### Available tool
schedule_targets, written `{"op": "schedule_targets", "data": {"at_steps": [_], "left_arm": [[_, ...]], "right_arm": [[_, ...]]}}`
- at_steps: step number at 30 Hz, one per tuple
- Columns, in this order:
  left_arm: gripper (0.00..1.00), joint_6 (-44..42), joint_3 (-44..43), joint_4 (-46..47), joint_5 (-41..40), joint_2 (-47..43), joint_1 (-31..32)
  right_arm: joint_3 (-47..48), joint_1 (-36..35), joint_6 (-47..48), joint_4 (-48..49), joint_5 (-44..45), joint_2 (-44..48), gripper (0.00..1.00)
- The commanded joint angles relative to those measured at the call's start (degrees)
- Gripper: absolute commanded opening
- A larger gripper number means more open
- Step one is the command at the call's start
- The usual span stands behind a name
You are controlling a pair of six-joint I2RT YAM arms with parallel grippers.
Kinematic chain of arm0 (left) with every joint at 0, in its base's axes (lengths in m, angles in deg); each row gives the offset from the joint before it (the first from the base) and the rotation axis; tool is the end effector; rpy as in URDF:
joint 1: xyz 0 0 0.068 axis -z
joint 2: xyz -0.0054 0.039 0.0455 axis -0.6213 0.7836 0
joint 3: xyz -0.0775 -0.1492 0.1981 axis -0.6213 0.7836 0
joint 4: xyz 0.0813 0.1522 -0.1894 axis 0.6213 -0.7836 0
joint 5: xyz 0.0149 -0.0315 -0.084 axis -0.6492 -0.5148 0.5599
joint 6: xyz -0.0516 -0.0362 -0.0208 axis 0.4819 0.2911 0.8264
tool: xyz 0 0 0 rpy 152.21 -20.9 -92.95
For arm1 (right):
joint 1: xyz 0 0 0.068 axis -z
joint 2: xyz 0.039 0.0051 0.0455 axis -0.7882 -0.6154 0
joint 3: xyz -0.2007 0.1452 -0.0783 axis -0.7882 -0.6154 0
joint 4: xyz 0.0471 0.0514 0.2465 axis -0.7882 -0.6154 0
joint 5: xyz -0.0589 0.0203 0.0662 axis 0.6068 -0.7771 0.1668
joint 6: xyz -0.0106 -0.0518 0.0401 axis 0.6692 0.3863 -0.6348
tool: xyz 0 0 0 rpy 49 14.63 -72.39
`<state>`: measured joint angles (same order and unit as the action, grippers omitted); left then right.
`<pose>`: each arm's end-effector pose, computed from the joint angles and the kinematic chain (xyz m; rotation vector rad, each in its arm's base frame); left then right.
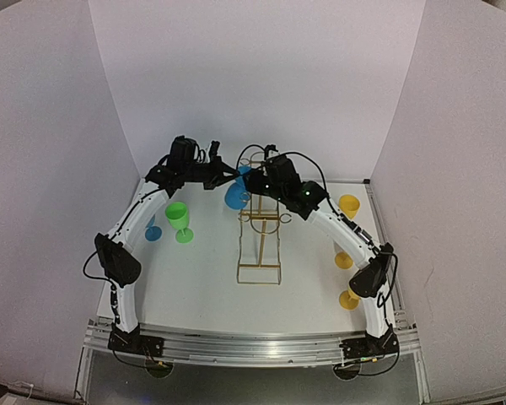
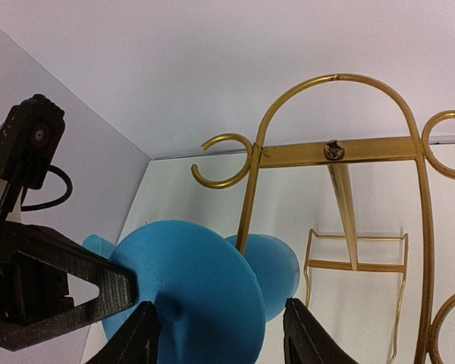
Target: Take the wine glass off the wine glass rack
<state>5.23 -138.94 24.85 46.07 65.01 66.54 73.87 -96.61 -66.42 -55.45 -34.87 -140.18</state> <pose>0.3915 -0.2493 0.3876 0.1104 2.2685 -1.5385 0.3581 0.3336 0.3885 0.0077 2.0017 0.6545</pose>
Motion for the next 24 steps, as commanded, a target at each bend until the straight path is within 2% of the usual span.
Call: {"op": "schedule_targets", "data": {"at_steps": [1, 11, 16, 19, 24], "left_arm": [[0.00, 1.13, 0.43, 3.09, 2.36, -3.27, -1.68], [0.00, 4.37, 2.69, 5.89, 4.72, -4.10, -3.10], [0.00, 2.70, 2.79, 4.62, 5.15, -5.05, -4.67], [0.00, -0.02, 2.79, 3.35, 5.18, -6.03, -5.38], [0.00, -10.53, 2.42, -0.64, 3.82, -8.78, -5.44]], "right_arm": [[-2.15, 0.36, 0.81, -2.33, 1.33, 3.61, 0.52], [-3.39, 0.65, 0.65, -2.34, 1.46, 5.24, 0.53], [-2.06, 0.66, 0.36, -2.35, 0.35, 5.29, 0.53], [-1.24, 0.70, 0.17, -2.34, -0.40, 5.26, 0.54], [0.18, 0.67, 0.21, -2.32, -1.58, 5.26, 0.54]]}}
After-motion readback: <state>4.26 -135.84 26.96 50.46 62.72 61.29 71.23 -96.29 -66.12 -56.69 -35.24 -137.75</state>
